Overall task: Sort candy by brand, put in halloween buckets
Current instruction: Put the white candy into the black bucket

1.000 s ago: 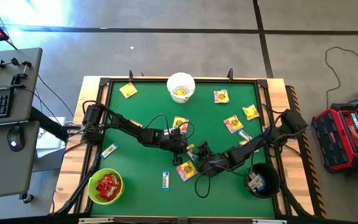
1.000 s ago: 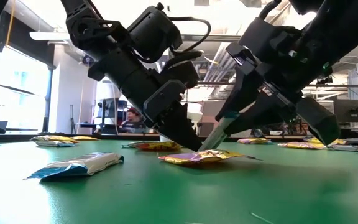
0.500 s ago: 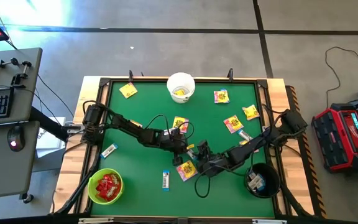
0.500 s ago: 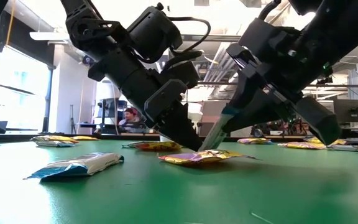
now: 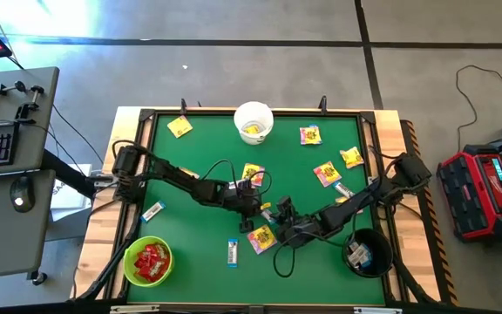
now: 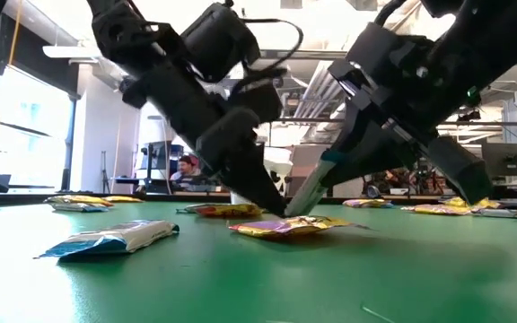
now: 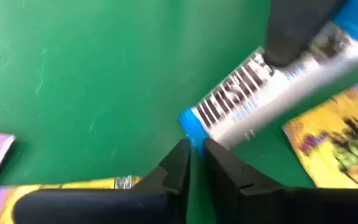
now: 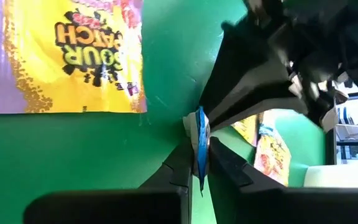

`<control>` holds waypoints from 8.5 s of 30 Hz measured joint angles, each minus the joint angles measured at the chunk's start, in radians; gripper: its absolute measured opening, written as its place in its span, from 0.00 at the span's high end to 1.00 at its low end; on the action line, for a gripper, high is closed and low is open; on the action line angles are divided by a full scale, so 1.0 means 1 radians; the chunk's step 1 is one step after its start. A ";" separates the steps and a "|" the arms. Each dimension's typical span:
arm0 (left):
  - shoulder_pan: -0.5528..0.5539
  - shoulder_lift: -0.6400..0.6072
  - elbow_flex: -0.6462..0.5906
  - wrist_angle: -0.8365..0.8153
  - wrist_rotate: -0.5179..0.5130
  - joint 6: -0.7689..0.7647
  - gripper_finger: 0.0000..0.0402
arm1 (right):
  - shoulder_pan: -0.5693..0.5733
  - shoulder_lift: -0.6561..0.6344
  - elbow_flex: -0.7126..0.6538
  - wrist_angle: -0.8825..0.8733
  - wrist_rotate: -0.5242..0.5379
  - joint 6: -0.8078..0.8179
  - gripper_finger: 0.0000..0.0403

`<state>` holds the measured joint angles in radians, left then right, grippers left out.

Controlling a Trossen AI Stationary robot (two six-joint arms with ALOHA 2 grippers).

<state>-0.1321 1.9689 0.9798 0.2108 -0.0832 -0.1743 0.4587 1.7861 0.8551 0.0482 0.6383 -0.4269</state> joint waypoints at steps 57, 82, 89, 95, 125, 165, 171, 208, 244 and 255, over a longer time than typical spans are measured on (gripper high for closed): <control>-0.006 -0.154 0.003 -0.187 -0.075 0.090 0.71 | 0.528 -0.374 0.144 -1.243 -0.778 1.733 0.96; -0.025 -0.154 0.004 -0.258 -0.078 0.090 0.72 | 0.523 -0.374 0.487 -1.570 -0.637 1.849 0.56; -0.035 -0.154 -0.071 -0.071 -0.078 0.089 0.77 | 0.450 -0.428 0.528 -1.620 -0.382 1.854 0.56; -0.036 -0.154 -0.116 0.001 -0.083 0.071 0.78 | 0.251 -0.501 0.348 -1.618 -0.318 1.713 0.56; -0.040 -0.154 -0.116 -0.011 -0.084 0.071 0.78 | -0.442 -0.439 -0.183 -1.039 -0.324 1.177 0.56; -0.059 -0.154 -0.116 -0.031 -0.080 0.072 0.78 | -0.490 -0.292 -0.168 -1.013 -0.338 1.078 1.00; -0.059 -0.154 -0.116 -0.031 -0.080 0.072 0.78 | -0.429 -0.294 -0.086 -1.094 -0.313 1.083 1.00; -0.058 -0.154 -0.116 -0.057 -0.080 0.073 0.78 | -0.312 -0.297 -0.182 -0.954 -0.296 0.942 0.64; -0.058 -0.154 -0.116 -0.062 -0.080 0.073 0.78 | -0.197 -0.295 0.031 -1.016 -0.301 0.977 1.00; -0.058 -0.154 -0.116 -0.071 -0.080 0.071 0.78 | -0.378 -0.295 0.031 -1.225 -0.315 0.973 0.92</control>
<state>-0.1905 1.8145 0.8642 0.1398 -0.1627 -0.1036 0.0807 1.4906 0.8857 -1.1768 0.3238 0.5458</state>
